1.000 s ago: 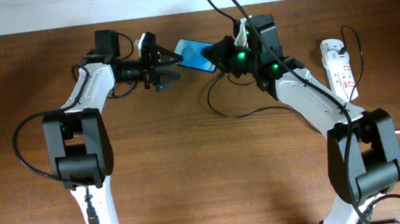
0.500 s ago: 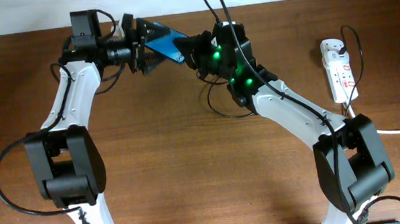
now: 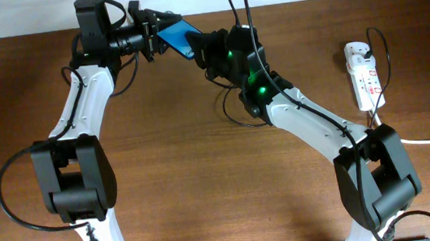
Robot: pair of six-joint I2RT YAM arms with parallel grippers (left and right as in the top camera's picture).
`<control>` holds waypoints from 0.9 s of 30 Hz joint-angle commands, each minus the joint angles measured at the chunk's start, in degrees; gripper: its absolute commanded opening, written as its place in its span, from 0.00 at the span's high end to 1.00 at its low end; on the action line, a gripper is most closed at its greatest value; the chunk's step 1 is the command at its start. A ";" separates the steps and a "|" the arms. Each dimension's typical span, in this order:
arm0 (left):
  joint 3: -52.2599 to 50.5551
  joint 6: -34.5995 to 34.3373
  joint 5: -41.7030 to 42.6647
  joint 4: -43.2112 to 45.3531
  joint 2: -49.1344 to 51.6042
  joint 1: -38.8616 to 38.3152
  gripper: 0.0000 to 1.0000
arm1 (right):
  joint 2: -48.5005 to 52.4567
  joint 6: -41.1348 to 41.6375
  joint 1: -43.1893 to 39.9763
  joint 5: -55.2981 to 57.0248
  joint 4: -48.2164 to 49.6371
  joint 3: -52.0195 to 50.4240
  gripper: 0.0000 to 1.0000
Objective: Plug charger to phone and switch on socket
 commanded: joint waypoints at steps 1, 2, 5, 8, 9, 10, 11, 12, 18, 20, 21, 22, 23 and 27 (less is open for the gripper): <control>0.79 2.05 5.62 0.28 -1.64 -1.46 0.71 | 0.35 -3.43 1.55 -2.25 -0.96 0.13 0.96; 0.79 2.05 5.88 0.28 -1.64 -1.46 0.72 | 0.35 -3.43 1.55 -2.25 -0.96 0.13 0.96; 0.79 2.05 6.03 0.26 -1.64 -1.46 0.83 | 0.35 -4.13 1.55 -2.51 -0.96 0.13 0.96; 0.79 2.23 5.97 0.28 -1.64 -1.46 1.00 | 0.35 -4.74 1.53 -2.64 -1.01 0.13 0.96; 0.79 2.23 5.97 0.28 -1.64 -1.46 1.00 | 0.35 -4.76 1.55 -2.69 -1.07 0.13 0.96; 0.79 2.25 5.77 0.28 -1.64 -1.46 1.00 | 0.35 -4.96 1.55 -2.67 -1.27 0.13 0.96; 0.79 2.69 5.53 0.28 -1.64 -1.46 1.00 | 0.35 -5.27 1.53 -2.67 -1.64 0.13 0.95; 0.79 3.54 5.31 0.28 -1.64 -1.46 1.00 | 0.35 -6.82 1.53 -2.67 -1.66 0.13 0.90; 0.79 8.81 4.37 -2.43 -1.62 -1.44 1.00 | 0.33 -18.86 -0.81 -4.39 -4.90 0.13 0.53; 0.79 17.75 3.80 -7.96 -1.62 -1.40 1.00 | 0.28 -29.31 -6.27 -13.38 -4.98 0.13 0.50; 0.79 21.40 3.78 -10.36 -1.62 -1.40 1.00 | 0.28 -32.61 -9.27 -17.16 -6.67 0.13 0.49; 0.79 25.09 3.78 -12.15 -1.62 -1.40 1.00 | 0.28 -35.67 -13.16 -21.70 -9.79 0.13 0.48; 0.79 32.83 3.45 -14.97 -1.62 -1.42 1.00 | 0.28 -39.89 -18.03 -26.49 -13.86 0.13 0.48; 0.79 45.57 -5.25 -30.71 -1.62 -2.47 1.00 | 1.25 -54.36 -25.31 -25.68 -34.34 0.13 0.41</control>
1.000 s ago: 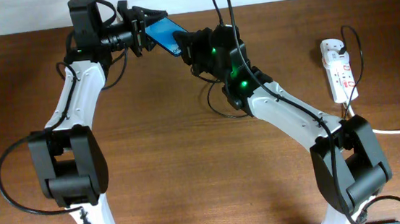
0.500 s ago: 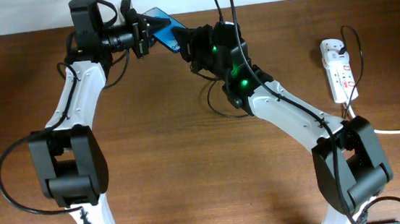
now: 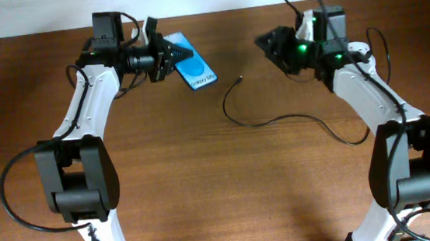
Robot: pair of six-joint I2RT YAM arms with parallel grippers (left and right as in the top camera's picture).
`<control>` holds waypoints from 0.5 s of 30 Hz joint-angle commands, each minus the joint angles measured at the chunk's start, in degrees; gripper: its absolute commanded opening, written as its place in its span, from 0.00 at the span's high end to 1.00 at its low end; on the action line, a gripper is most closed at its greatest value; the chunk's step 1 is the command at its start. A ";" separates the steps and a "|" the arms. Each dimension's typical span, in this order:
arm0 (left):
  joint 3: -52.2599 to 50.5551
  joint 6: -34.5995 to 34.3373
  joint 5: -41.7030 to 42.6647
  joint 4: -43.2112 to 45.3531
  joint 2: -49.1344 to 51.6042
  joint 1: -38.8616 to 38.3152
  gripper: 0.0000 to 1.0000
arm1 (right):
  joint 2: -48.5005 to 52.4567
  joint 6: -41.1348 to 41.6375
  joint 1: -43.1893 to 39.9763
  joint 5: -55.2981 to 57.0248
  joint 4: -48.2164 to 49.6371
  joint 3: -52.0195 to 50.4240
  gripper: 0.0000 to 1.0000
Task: Plug charger to phone and switch on socket
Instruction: 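Grasp the black cable near its USB-C tip with the right gripper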
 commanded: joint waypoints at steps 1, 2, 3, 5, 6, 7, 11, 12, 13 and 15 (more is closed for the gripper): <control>0.52 7.80 -4.50 -3.72 -1.62 -1.11 1.00 | 2.27 -9.01 0.52 0.74 -6.29 -0.35 0.41; 0.52 7.80 -4.50 -3.67 -1.62 -1.09 1.00 | 4.92 -8.92 1.31 0.79 -6.43 -0.35 0.41; 0.52 7.80 -4.50 -3.69 -1.62 -1.09 1.00 | 7.06 -8.79 2.29 2.03 -5.99 -0.35 0.41; 0.52 7.80 -4.50 -3.67 -1.62 -1.09 1.00 | 10.99 -7.23 4.94 5.97 -4.63 -0.35 0.41; 0.52 7.80 -4.52 -3.61 -1.62 -1.09 1.00 | 11.43 -6.78 5.55 6.23 -4.24 -0.35 0.41; 0.52 7.80 -4.50 -3.23 -1.62 -1.09 1.00 | 12.31 -5.68 6.47 6.64 -3.39 -0.35 0.41; 0.52 9.14 -4.48 -1.53 -1.62 0.83 1.00 | 15.21 -0.72 10.25 7.56 1.75 -0.35 0.41; 0.52 9.31 -4.22 -1.55 -1.53 2.43 1.00 | 15.91 0.63 11.08 8.81 2.54 -0.35 0.42; 0.52 10.05 -3.13 -1.55 -1.40 3.96 1.00 | 16.48 1.84 11.63 8.94 3.10 -0.35 0.42; 0.52 11.69 -1.46 -1.81 -1.36 6.10 1.00 | 17.99 5.51 12.79 9.27 5.11 -0.35 0.46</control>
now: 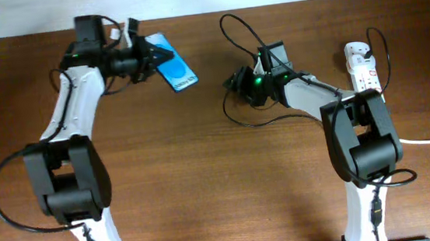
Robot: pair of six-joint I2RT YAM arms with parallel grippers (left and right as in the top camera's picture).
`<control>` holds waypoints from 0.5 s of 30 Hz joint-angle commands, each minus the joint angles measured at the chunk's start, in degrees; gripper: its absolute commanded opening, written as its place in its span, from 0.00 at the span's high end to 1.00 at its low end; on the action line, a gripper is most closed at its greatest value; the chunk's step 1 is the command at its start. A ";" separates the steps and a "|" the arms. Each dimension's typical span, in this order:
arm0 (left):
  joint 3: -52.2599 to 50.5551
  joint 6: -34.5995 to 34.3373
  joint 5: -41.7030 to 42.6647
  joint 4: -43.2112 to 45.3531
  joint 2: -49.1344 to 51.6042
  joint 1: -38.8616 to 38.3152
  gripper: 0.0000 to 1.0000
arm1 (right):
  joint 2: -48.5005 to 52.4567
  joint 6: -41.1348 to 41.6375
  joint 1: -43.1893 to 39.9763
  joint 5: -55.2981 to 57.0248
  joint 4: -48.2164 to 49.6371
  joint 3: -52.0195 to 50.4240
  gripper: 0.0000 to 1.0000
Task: Plug charger to phone and switch on socket
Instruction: 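Grasp the black cable near its USB-C tip with the right gripper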
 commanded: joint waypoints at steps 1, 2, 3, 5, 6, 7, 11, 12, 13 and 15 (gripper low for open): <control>0.52 2.64 3.67 -0.20 -1.33 1.75 1.00 | 3.54 4.70 1.51 2.73 2.73 0.00 0.47; 0.50 2.64 3.65 -0.63 -1.33 1.75 1.00 | 4.15 5.14 1.51 3.93 3.26 0.00 0.50; 0.39 2.64 3.63 -0.83 -1.33 1.75 1.00 | 4.50 5.11 1.51 5.16 3.23 0.00 0.50; 0.31 2.64 3.63 -0.96 -1.33 1.75 1.00 | 5.77 5.09 1.51 5.86 4.09 0.00 0.55; 0.31 2.64 3.65 -0.98 -1.33 1.75 1.00 | 6.56 5.09 1.51 5.92 4.50 0.00 0.57; 0.31 2.64 3.65 -1.38 -1.33 1.75 1.00 | 6.56 5.09 1.51 6.47 4.52 0.00 0.58; 0.31 2.64 3.65 -1.86 -1.33 1.68 1.00 | 7.19 5.07 1.57 9.07 4.44 0.00 0.61; 0.31 2.64 3.67 -1.86 -1.33 1.68 1.00 | 7.54 5.09 1.57 9.14 4.50 0.00 0.62; 0.31 2.64 3.67 -1.92 -1.33 1.68 1.00 | 7.72 5.09 1.57 9.66 4.48 0.00 0.62; 0.31 2.64 3.65 -2.05 -1.33 1.70 1.00 | 8.04 5.14 1.57 9.73 4.50 0.00 0.62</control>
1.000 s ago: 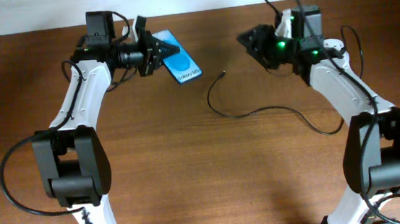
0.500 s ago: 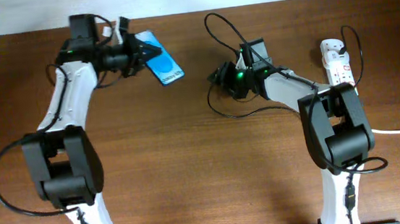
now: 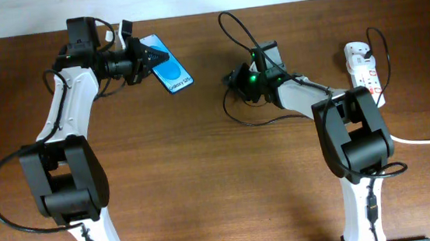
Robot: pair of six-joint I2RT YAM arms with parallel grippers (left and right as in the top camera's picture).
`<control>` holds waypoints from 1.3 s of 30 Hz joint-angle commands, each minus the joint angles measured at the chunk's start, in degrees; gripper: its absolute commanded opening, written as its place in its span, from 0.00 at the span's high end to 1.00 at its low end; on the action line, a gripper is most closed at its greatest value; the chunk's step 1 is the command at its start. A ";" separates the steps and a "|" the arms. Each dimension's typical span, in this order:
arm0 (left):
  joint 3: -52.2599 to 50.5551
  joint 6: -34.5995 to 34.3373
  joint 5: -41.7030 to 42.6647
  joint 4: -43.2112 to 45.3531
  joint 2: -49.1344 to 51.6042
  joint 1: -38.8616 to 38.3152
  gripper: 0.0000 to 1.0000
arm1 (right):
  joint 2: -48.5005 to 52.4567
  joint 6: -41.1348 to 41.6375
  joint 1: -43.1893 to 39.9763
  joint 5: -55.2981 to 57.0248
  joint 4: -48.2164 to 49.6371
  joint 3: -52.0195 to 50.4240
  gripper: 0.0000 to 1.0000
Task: Plug charger to phone and switch on socket
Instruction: 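Grasp the black cable near its USB-C tip with the right gripper, then move the cable tip under the phone's bottom port with the right gripper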
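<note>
The blue phone (image 3: 169,72) is held off the table at the back left, tilted, with my left gripper (image 3: 146,59) shut on its upper end. The black charger cable (image 3: 234,120) curls across the table's middle. Its free end sits at my right gripper (image 3: 235,80), which is low over the wood and appears shut on that end; the plug itself is hidden by the fingers. A clear gap of table separates the phone and the cable end. At the right edge lies the white socket strip (image 3: 363,72).
A white lead runs off the strip to the right. Both arms reach in from the front edge, and their own black cables loop above them. The wall edge runs along the back.
My left gripper has carried the phone slightly further left. The right gripper is still at the cable's free end and has hardly shifted.
At first both grippers met at the back, the left holding the phone. Then the right arm was off to the back right and the cable end lay loose on the table. Later the right gripper was down at that end, where it remains, with the phone held further left.
</note>
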 commanded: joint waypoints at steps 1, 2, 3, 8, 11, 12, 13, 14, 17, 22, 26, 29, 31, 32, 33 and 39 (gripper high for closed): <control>0.31 1.18 2.32 -0.02 -1.33 0.02 1.00 | 4.79 -0.31 0.37 5.25 -1.70 -1.40 0.74; 0.31 1.16 2.82 -0.07 -1.33 0.04 1.00 | 4.79 -0.26 0.35 4.46 -1.79 -1.40 0.88; 0.31 1.16 4.87 -0.02 -1.33 0.04 1.00 | 4.79 -0.28 0.35 3.19 -1.62 -1.38 0.96; 0.31 1.18 9.99 -0.22 -1.33 0.04 1.00 | -1.25 -15.10 -3.78 -16.37 0.28 0.04 0.96; 0.31 1.16 11.52 -0.24 -1.33 0.04 1.00 | -10.29 -31.67 -5.51 -31.74 -8.20 0.17 0.96; 0.31 1.18 12.55 -0.22 -1.33 0.04 1.00 | -14.38 -38.29 -5.20 -32.39 -16.17 0.17 0.96; 0.31 1.20 12.98 -0.24 -1.33 0.04 1.00 | -17.44 -43.98 -4.57 -32.68 -22.80 0.17 0.96; 0.31 2.05 13.57 -0.22 -1.33 0.02 1.00 | -20.02 -50.07 -3.91 -36.41 -28.48 0.17 0.96; 0.31 5.97 17.79 -0.24 -1.33 0.02 1.00 | -22.80 -57.22 -3.37 -46.58 -39.43 0.15 0.96; 0.31 9.79 18.60 -0.22 -1.33 0.02 1.00 | -22.80 -78.90 -1.16 -50.29 -63.14 0.11 0.96; 0.31 16.44 23.96 -0.22 -1.33 -0.50 1.00 | -22.88 -81.85 -0.98 -51.19 -63.76 -0.94 0.95; 0.31 16.79 21.49 -0.22 -1.33 -3.10 1.00 | -23.34 -56.11 0.00 -40.26 -43.82 -0.92 0.96; 0.31 16.76 21.44 -0.22 -1.33 -3.34 1.00 | -26.86 -50.84 0.04 -37.57 -40.63 -0.92 0.95; 0.31 16.76 21.42 -0.22 -1.33 -3.34 1.00 | -32.04 -51.10 0.61 -32.74 -42.58 -0.92 0.96; 0.31 16.76 21.42 -0.22 -1.33 -3.34 1.00 | -35.58 -54.31 1.09 -31.12 -44.81 -0.92 0.96; 0.09 16.79 21.44 -0.83 -1.33 -3.41 1.00 | -50.23 -38.56 1.46 -30.75 -23.58 -24.28 0.96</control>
